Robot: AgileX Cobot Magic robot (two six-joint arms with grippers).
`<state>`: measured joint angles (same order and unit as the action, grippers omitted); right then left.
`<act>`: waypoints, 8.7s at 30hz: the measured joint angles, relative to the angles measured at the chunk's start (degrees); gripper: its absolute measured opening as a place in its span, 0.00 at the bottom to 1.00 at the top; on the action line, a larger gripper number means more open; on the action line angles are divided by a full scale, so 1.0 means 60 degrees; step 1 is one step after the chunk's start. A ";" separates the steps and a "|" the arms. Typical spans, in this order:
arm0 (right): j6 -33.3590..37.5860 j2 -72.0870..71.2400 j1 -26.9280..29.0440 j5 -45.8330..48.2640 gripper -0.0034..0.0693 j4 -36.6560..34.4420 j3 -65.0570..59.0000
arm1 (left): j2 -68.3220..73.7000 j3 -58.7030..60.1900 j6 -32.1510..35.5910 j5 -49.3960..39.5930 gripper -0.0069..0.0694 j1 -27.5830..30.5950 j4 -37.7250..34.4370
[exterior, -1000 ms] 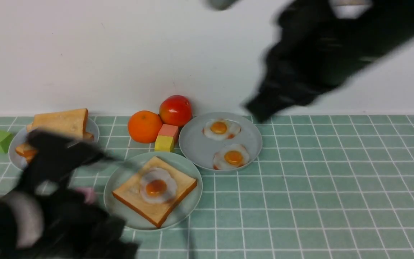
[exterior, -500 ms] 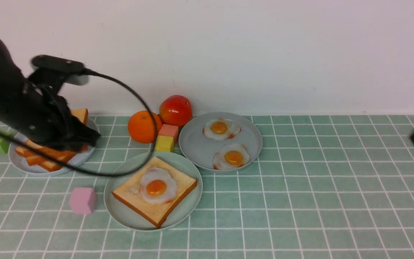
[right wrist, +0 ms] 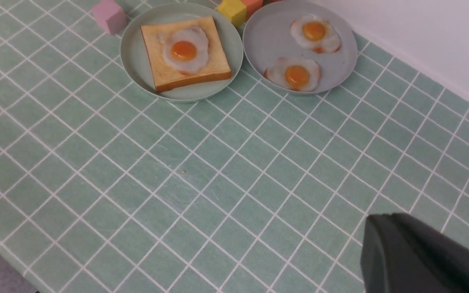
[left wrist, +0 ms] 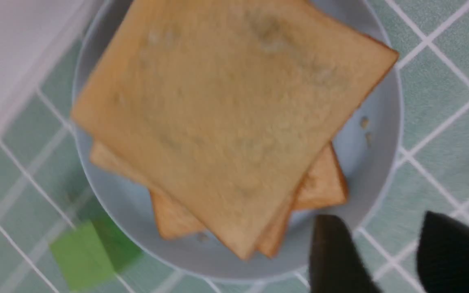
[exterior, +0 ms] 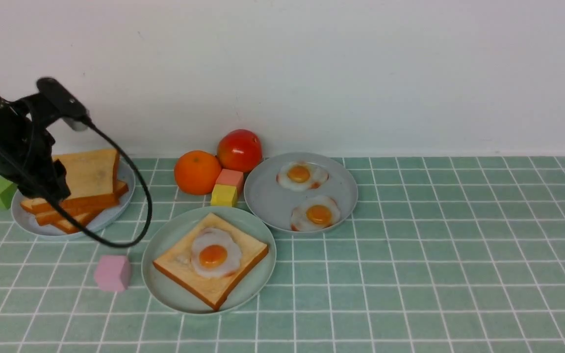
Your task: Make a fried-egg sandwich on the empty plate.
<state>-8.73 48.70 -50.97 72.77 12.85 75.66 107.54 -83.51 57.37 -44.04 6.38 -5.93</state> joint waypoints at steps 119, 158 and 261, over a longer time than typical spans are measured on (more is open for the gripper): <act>-0.0433 -0.2680 0.0000 0.0005 0.16 -0.1722 -0.1416 | 0.0867 -0.0554 -1.2541 -0.2139 0.66 -0.7444 0.3876; -0.0788 -0.2680 0.0000 -0.1283 0.03 -0.0765 -0.3369 | -1.2783 1.0660 -1.1336 0.7855 0.07 -0.7444 -0.0246; 0.0639 -0.8221 0.7992 -0.8524 0.09 -0.1424 -1.2780 | -1.8025 1.4219 -1.2331 0.3749 0.10 -0.1270 0.0865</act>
<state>-4.90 -0.63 -3.02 21.63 4.30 -1.02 -0.61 1.81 -16.61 -21.54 -1.24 -0.75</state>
